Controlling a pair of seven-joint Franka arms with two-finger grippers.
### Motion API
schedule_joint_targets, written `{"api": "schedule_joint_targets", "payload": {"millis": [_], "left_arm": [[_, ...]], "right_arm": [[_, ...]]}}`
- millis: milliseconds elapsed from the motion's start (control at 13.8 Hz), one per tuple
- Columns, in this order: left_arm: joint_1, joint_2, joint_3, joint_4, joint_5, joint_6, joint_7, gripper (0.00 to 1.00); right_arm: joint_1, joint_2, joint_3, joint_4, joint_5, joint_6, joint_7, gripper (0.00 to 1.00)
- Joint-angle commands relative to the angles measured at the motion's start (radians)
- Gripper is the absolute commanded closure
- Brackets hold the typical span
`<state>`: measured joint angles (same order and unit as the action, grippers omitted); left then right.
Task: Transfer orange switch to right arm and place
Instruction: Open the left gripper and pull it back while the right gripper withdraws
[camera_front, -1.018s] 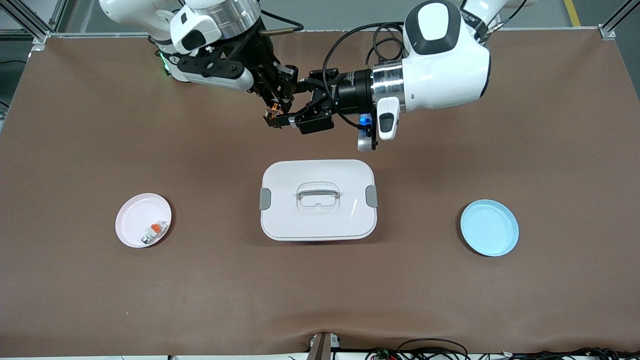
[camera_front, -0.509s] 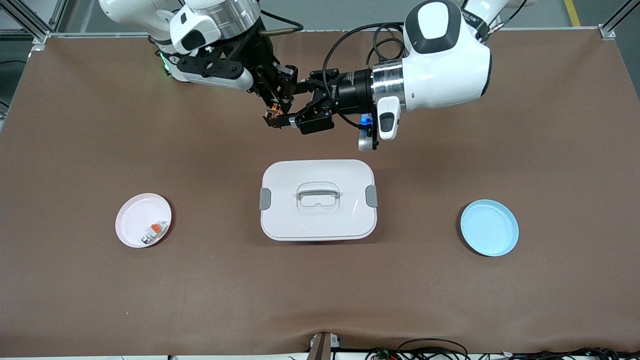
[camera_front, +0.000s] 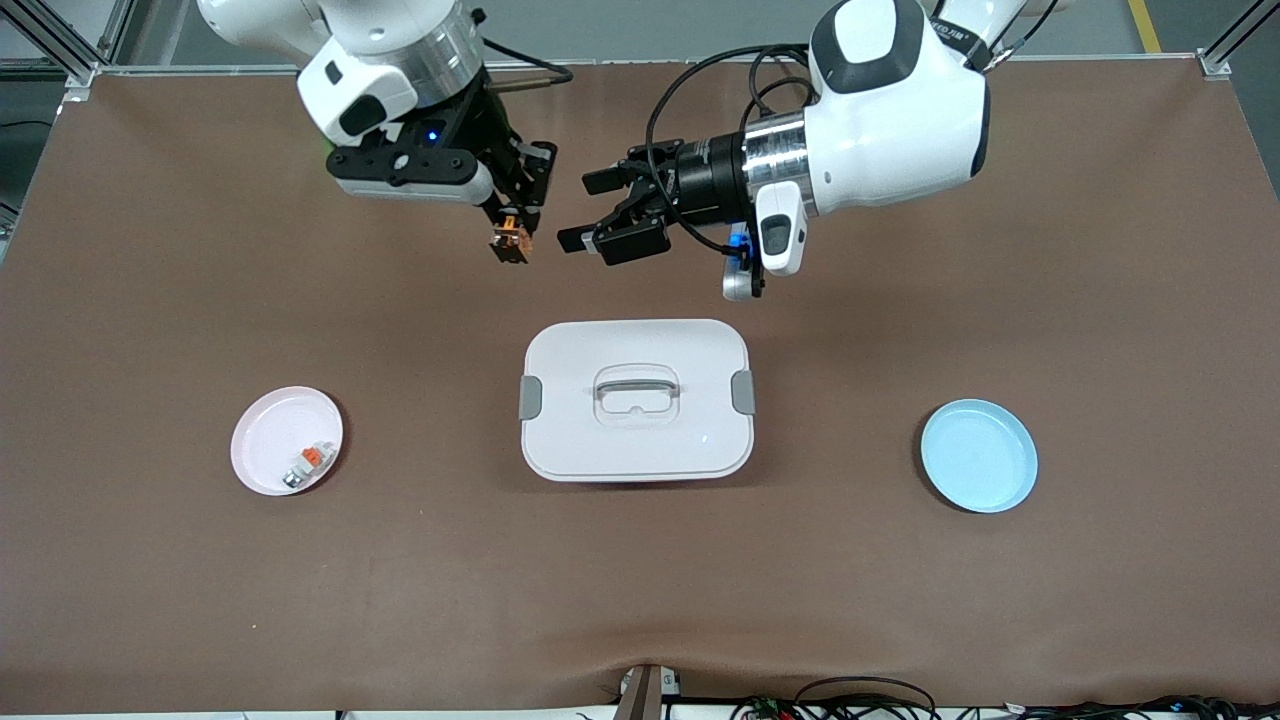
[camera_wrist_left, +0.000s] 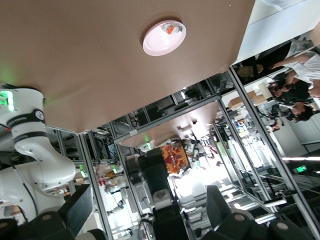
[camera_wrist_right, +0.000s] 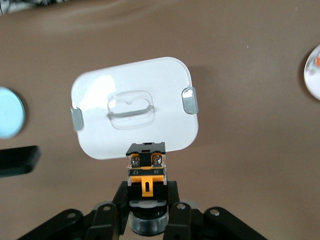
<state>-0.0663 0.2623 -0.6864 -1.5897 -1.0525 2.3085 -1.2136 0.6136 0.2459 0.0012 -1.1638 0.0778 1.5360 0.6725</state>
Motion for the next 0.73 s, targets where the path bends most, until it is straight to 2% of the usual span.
{"api": "schedule_joint_targets", "payload": {"millis": [0,218,509,655], "left_arm": [[0.034,-0.054,0.001,-0.003,0.100,-0.095,-0.055,0.00],[0.140,-0.122,0.001,0.001,0.209,-0.309,-0.072,0.00],[0.346,-0.241,0.002,0.010,0.363,-0.607,-0.061,0.00],[0.426,-0.264,0.004,0.065,0.486,-0.719,-0.044,0.00]], "right_arm": [[-0.035,-0.019,0.008,-0.013,-0.023,-0.048,-0.259,1.00],[-0.081,-0.056,0.009,-0.080,-0.036,-0.053,-0.521,1.00],[-0.172,-0.109,0.009,-0.178,-0.046,-0.047,-0.816,1.00],[-0.231,-0.134,0.009,-0.226,-0.046,-0.037,-0.986,1.00]]}}
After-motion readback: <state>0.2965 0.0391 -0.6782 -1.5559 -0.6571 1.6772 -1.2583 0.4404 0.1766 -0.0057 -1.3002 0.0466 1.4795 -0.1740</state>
